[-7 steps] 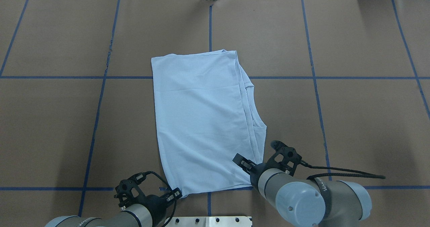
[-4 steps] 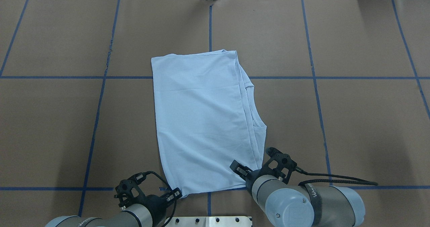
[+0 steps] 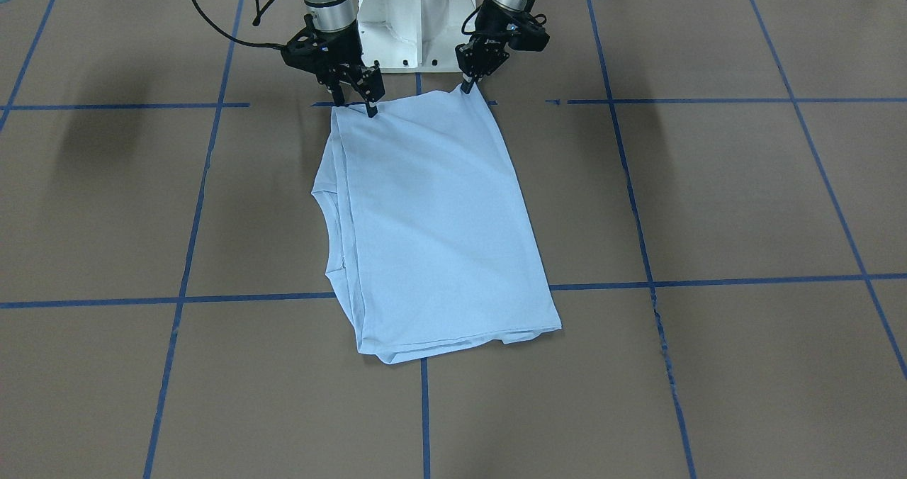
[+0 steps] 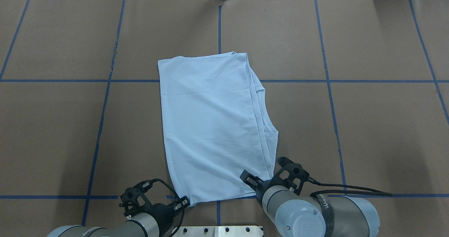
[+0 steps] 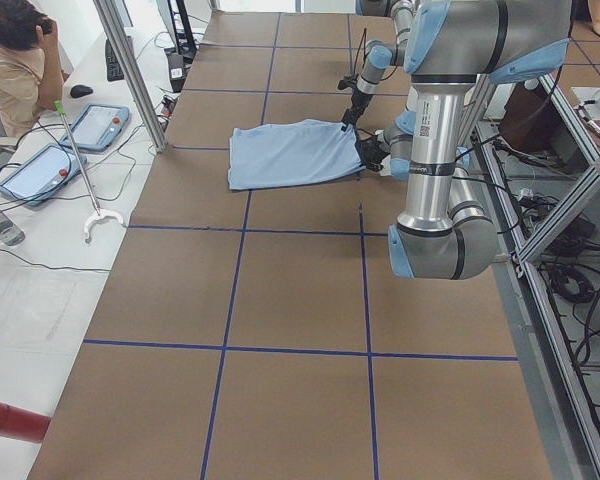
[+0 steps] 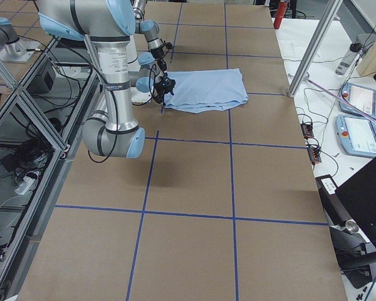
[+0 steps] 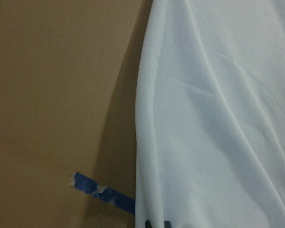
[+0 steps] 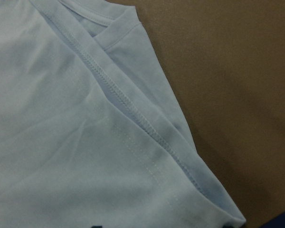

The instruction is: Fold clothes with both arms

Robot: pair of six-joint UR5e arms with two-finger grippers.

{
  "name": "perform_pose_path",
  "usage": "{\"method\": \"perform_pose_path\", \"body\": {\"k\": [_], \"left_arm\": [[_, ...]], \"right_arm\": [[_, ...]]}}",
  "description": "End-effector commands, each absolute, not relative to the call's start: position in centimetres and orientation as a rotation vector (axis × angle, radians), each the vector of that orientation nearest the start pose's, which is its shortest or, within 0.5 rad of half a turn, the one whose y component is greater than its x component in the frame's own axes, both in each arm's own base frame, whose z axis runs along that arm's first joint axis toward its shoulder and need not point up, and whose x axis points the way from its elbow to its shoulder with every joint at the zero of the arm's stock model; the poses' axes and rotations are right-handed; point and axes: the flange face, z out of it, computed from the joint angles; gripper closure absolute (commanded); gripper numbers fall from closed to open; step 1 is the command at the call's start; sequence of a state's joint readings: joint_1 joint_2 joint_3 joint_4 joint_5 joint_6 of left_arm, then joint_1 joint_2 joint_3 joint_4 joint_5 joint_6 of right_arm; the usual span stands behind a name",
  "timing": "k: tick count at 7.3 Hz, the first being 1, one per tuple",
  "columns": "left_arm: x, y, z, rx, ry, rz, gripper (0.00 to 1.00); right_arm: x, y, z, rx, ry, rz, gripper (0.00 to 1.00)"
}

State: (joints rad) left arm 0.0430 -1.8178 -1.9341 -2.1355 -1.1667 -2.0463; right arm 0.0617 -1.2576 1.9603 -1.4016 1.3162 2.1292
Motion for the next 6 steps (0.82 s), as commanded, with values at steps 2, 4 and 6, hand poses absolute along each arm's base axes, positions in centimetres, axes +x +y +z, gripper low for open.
{"method": "perform_pose_path", "body": {"k": [2, 4, 6], "left_arm": [[55.46, -14.89, 29.24, 0.048, 1.232, -0.615, 1.00], [55.47, -14.87, 29.24, 0.047, 1.232, -0.614, 1.00], [55.38, -14.89, 29.10, 0.047, 1.235, -0.616, 1.00]], "right_arm": [[-56.06, -19.50, 29.47, 0.014, -0.925, 0.703, 0.15], [-56.17, -19.80, 29.31, 0.015, -0.928, 0.715, 0.21], [-56.30, -20.18, 29.14, 0.019, -0.930, 0.720, 0.22]]}}
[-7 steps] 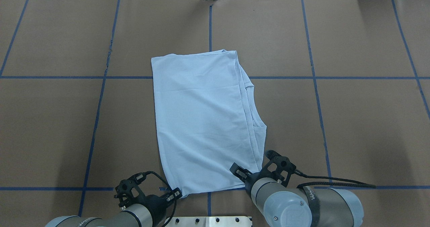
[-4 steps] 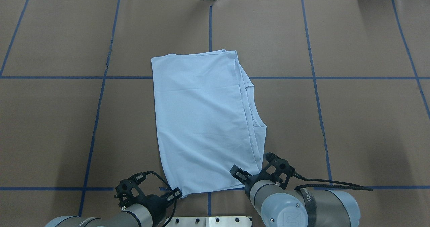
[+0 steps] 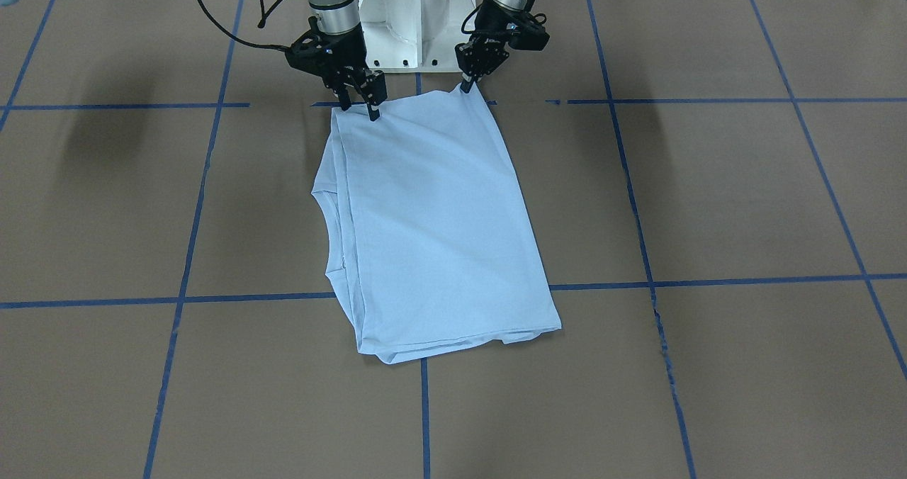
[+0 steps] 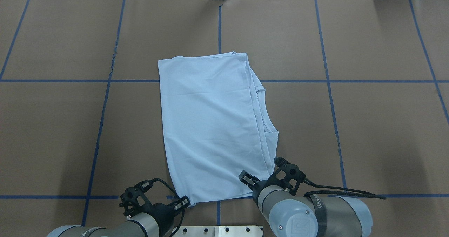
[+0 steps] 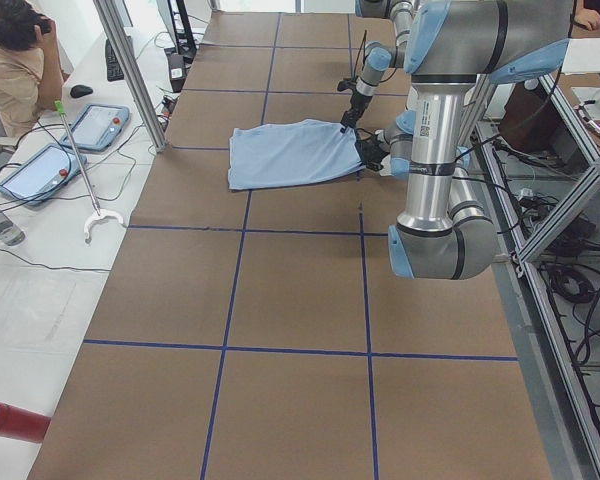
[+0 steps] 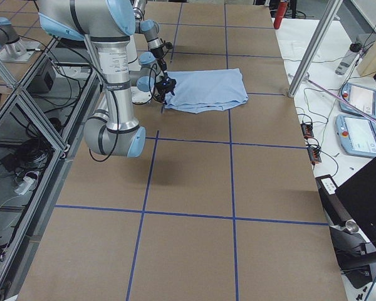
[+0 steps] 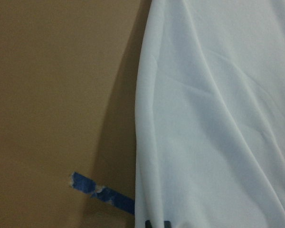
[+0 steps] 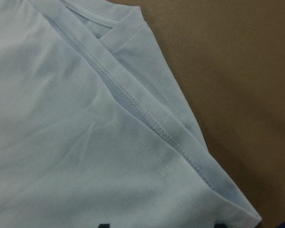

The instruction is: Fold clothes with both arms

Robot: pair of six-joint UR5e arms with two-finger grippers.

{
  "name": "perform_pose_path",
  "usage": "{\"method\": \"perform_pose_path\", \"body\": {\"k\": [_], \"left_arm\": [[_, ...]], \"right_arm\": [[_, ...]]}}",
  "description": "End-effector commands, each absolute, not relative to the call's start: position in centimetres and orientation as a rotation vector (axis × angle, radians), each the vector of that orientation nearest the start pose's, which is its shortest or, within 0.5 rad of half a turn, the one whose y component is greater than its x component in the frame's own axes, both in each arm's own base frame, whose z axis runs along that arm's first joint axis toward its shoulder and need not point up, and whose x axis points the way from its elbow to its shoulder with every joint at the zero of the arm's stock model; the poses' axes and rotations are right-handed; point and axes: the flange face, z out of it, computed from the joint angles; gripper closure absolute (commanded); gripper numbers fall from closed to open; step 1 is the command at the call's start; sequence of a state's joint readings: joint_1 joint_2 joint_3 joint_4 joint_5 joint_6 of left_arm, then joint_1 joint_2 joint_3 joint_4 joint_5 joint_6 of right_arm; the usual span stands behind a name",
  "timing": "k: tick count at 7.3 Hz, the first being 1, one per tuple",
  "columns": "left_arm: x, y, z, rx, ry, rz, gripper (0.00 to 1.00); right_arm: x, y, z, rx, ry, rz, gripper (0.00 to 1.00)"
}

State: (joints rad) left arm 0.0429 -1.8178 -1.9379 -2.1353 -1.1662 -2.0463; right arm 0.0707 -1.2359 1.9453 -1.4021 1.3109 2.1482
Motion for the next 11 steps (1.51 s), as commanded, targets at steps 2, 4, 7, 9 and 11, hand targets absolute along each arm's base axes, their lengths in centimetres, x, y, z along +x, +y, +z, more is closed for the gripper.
{"method": "perform_pose_path", "body": {"k": [2, 4, 7, 9, 11], "left_arm": [[55.3, -14.9, 29.0, 0.046, 1.238, -0.616, 1.00], [55.2, -14.9, 28.8, 0.045, 1.242, -0.617, 1.00], [55.2, -14.9, 28.4, 0.043, 1.248, -0.617, 1.00], [55.2, -14.9, 28.4, 0.044, 1.248, -0.616, 1.00], [55.3, -14.9, 28.5, 0.044, 1.246, -0.616, 1.00]], "right_arm": [[-56.8, -20.5, 29.2, 0.022, -0.926, 0.726, 0.23], [-56.8, -20.8, 28.6, 0.019, -0.935, 0.735, 0.48], [-56.8, -21.1, 28.0, 0.002, -0.948, 0.771, 1.00], [-56.2, -21.3, 28.2, 0.004, -0.944, 0.761, 0.70], [-54.8, -21.6, 27.9, 0.043, -0.863, 0.685, 0.00]]}}
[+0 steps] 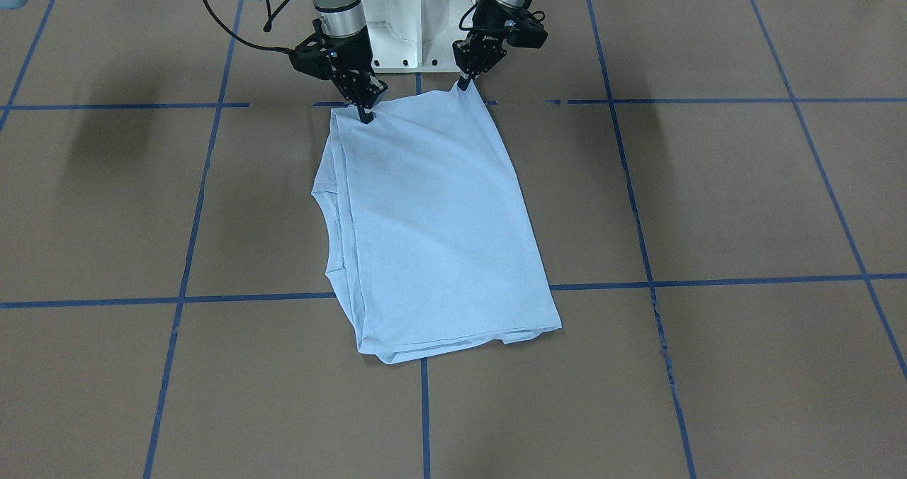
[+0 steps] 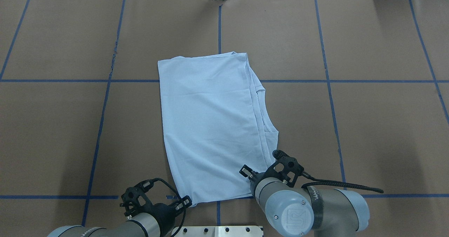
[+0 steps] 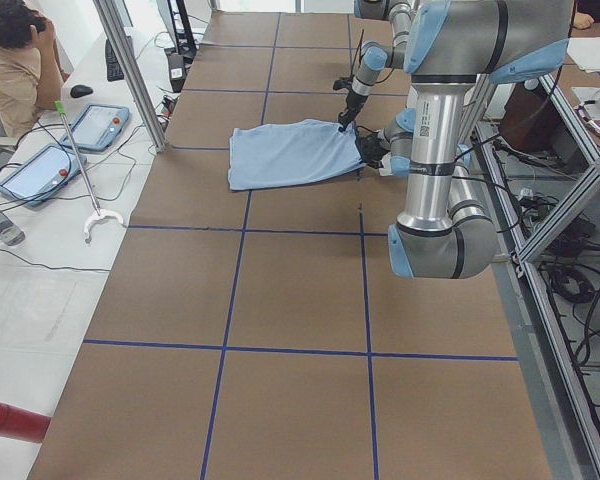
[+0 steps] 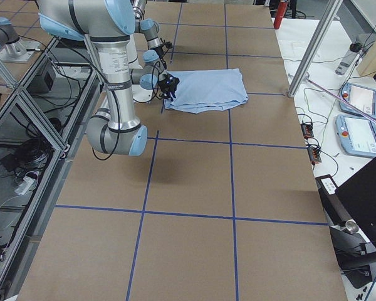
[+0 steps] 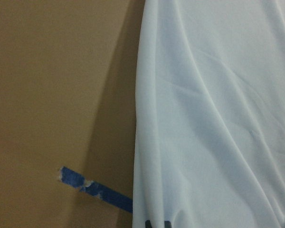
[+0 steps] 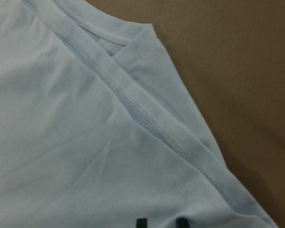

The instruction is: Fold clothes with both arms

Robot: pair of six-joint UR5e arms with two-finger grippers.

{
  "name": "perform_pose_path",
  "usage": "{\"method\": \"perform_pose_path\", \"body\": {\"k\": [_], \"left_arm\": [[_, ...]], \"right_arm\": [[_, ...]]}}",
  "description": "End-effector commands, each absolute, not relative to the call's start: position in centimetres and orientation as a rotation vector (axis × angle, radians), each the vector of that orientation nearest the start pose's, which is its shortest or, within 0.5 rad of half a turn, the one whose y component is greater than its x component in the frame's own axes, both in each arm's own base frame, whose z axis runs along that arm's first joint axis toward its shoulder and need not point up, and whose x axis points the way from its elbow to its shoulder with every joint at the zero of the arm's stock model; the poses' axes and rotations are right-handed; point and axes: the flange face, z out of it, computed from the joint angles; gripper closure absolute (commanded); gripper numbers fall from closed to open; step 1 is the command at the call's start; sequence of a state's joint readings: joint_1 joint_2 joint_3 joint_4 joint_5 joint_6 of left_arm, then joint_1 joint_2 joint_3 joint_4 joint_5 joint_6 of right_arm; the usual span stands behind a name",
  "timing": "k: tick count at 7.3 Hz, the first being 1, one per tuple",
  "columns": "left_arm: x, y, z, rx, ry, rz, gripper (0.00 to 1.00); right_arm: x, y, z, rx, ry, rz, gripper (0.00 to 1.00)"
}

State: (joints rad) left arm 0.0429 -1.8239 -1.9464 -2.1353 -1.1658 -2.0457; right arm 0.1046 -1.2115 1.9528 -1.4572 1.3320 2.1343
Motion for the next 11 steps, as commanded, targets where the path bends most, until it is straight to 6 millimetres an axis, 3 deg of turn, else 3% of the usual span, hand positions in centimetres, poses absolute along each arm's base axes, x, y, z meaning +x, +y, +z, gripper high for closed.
{"method": "perform_pose_path", "body": {"k": [1, 6, 9, 11], "left_arm": [[55.3, -14.9, 28.5, 0.043, 1.246, -0.617, 1.00], [55.3, -14.8, 28.4, 0.039, 1.247, -0.614, 1.00], [55.3, -14.9, 28.5, 0.040, 1.247, -0.615, 1.00], [55.3, -14.9, 28.5, 0.041, 1.247, -0.614, 1.00]], "right_arm": [[-54.6, -21.8, 28.1, 0.057, -0.853, 0.659, 0.00], [-55.2, -22.6, 30.5, 0.099, -0.808, 0.629, 0.00], [-55.7, -22.6, 31.1, 0.106, -0.793, 0.629, 0.17], [-55.8, -22.5, 31.2, 0.105, -0.792, 0.629, 0.17]]}}
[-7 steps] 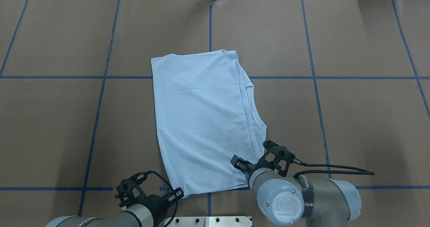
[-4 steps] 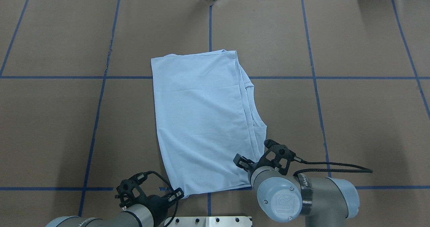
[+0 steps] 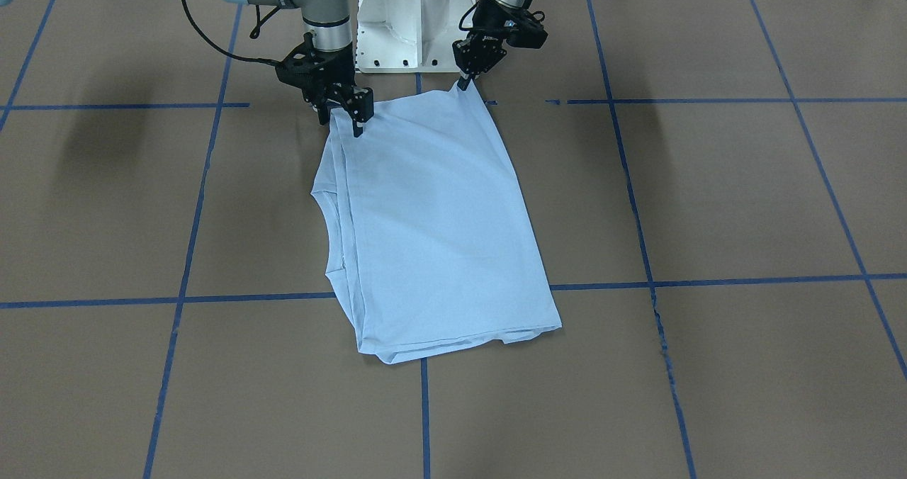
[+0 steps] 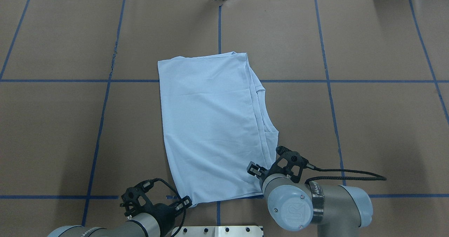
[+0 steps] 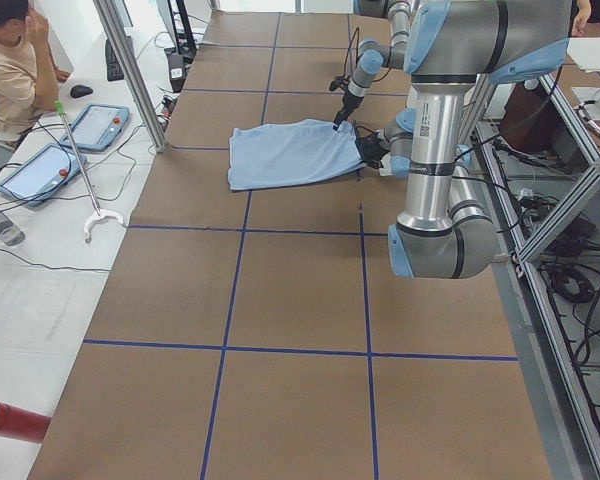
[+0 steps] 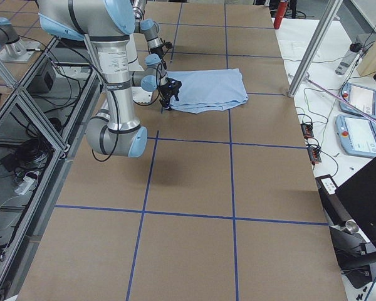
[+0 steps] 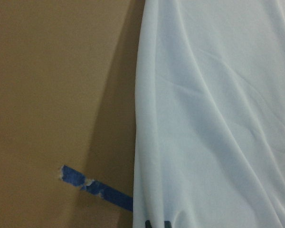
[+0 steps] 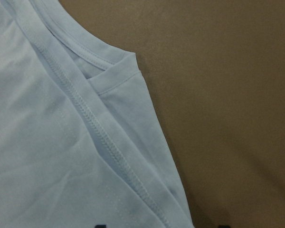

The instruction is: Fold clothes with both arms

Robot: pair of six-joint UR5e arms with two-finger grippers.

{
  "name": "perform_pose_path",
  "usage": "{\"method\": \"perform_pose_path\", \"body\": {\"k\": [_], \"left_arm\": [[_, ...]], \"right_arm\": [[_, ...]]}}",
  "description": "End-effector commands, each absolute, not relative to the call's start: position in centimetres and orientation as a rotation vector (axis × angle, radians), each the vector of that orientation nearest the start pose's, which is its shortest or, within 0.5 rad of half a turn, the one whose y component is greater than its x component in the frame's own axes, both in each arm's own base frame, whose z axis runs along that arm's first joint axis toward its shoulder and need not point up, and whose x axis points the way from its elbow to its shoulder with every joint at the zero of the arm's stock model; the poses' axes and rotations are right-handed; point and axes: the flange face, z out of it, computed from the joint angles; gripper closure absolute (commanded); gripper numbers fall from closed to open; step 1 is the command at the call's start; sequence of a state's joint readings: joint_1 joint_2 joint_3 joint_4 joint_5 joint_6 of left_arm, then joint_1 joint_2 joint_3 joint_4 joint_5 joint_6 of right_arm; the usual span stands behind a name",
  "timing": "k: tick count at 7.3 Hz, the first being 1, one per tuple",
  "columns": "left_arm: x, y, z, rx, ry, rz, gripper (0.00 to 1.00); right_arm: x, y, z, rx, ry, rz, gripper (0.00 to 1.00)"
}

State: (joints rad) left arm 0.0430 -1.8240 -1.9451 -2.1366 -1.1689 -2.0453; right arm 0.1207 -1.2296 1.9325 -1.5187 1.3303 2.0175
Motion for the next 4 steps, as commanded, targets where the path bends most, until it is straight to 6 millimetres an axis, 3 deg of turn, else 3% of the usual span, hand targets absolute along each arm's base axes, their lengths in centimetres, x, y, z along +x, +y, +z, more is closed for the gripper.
{"method": "perform_pose_path", "body": {"k": [1, 4], "left_arm": [[55.24, -14.87, 28.43, 0.041, 1.247, -0.614, 1.00], [55.24, -14.87, 28.43, 0.041, 1.247, -0.614, 1.00]], "right_arm": [[-55.77, -22.52, 31.27, 0.106, -0.789, 0.628, 0.17], [-55.90, -22.54, 31.38, 0.106, -0.786, 0.630, 0.21]]}}
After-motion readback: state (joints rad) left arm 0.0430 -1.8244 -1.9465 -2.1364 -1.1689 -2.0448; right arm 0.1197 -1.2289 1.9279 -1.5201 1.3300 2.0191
